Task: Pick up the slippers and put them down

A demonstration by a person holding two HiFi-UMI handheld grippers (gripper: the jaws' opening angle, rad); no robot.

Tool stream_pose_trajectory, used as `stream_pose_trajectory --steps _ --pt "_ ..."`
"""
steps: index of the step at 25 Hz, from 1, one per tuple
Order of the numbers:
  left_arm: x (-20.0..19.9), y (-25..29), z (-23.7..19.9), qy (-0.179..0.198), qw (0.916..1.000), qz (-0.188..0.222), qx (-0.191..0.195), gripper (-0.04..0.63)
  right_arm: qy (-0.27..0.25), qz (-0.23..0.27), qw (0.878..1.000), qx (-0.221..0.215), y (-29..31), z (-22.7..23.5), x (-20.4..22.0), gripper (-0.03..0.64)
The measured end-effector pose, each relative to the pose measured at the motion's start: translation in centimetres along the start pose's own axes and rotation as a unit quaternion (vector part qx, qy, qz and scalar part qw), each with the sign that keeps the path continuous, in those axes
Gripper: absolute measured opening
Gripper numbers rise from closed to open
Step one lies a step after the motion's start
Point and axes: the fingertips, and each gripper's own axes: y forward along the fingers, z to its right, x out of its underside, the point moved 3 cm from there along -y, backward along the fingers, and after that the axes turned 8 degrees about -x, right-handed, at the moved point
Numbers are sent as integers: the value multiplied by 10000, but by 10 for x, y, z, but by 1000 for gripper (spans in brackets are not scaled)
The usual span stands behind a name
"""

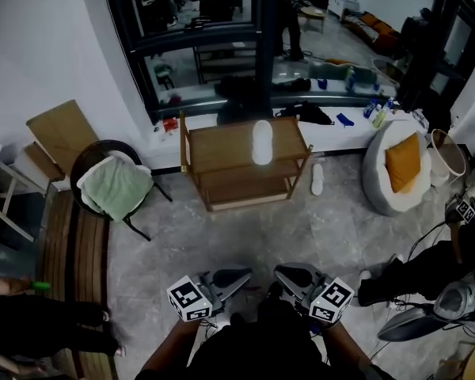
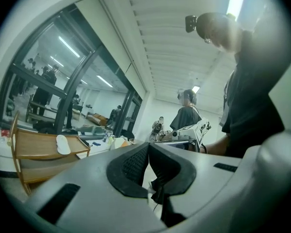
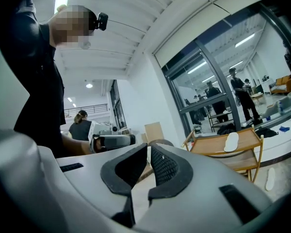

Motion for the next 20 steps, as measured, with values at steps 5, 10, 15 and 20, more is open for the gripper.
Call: stream_pose_trajectory --steps 5,10,15,20 --pt "-12 32 -22 -9 9999 -7 -151 11 -46 -28 10000 -36 -3 40 -15 35" --pt "-29 73 -43 96 9996 -85 -270 11 -138 91 9998 -126 -11 87 -39 35" --pt "-48 103 -53 239 9984 -149 -487 11 -11 193 9988 -452 -17 118 -51 35" --pt "-48 114 -66 178 9958 -222 -867 11 51 254 9961 -848 -11 143 -52 35"
